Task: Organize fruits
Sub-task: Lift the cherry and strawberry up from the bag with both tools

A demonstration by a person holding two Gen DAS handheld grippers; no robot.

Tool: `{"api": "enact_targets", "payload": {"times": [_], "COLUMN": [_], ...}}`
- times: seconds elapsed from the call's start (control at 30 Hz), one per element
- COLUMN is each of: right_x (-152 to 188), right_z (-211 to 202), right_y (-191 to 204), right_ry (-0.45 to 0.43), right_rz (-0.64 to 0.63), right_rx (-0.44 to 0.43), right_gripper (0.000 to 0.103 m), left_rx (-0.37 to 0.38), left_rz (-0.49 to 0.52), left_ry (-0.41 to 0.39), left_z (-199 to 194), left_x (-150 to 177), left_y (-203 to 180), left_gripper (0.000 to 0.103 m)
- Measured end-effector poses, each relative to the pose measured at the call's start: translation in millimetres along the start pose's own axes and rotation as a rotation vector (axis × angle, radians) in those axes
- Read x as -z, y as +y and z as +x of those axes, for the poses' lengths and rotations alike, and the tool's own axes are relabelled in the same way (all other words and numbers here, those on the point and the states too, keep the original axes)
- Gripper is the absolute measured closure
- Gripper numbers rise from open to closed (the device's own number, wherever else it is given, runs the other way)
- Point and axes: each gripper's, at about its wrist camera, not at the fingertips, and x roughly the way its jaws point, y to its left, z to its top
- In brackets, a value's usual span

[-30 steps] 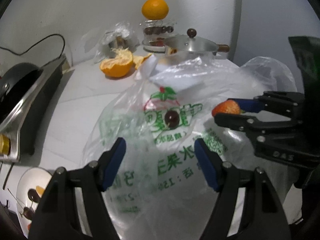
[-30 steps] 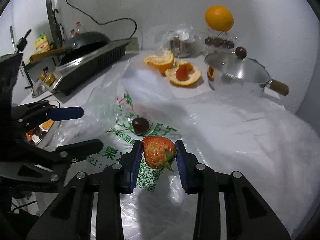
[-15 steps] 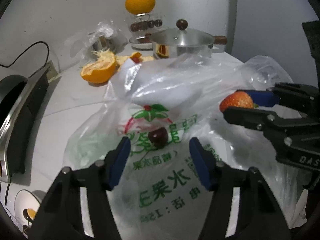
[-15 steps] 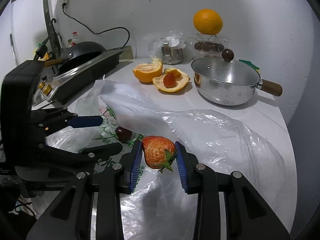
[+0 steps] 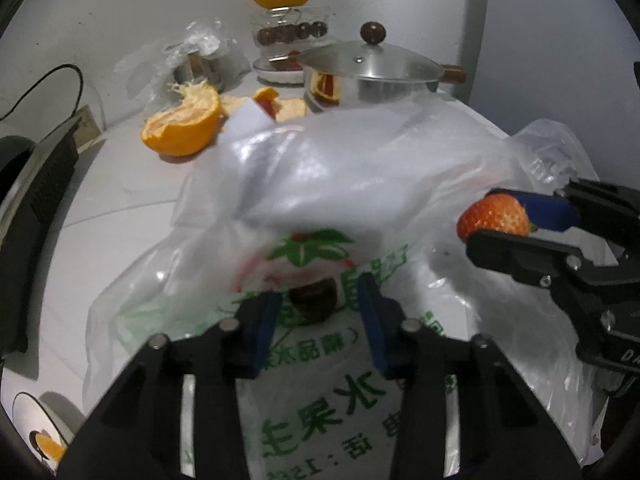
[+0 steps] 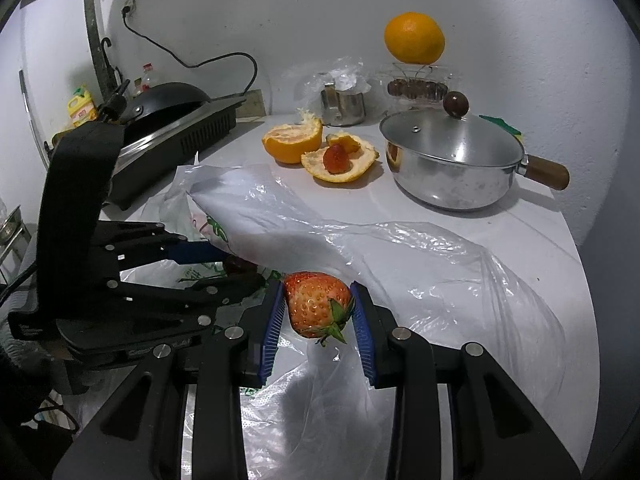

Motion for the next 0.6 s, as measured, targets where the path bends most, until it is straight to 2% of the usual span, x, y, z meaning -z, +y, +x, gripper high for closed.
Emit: {"api": "enact_targets", "payload": {"times": [0.07,0.17,0.6], "right_x": [0,0,-3], "right_z": [0,-2,-21], "right_y": [1,3,20], "right_ry": [0.0,0.0,-0.026], "right_rz": [0.002,0.0,-0.024], "right_rx": [0.003,0.008,0.024], "right_gripper": [0.067,0.067,0.067], "left_rx": [0.015,0.024,0.06], "left_rz": [-0.016,-0.036,-0.017], "left_ry": [0.01,0.01,-0.037], "left_z": [3,4,-31], "left_x": [-1,-1,9], "left_y": [3,7,-5], "left_gripper": [0.07,0.078,0.078]}}
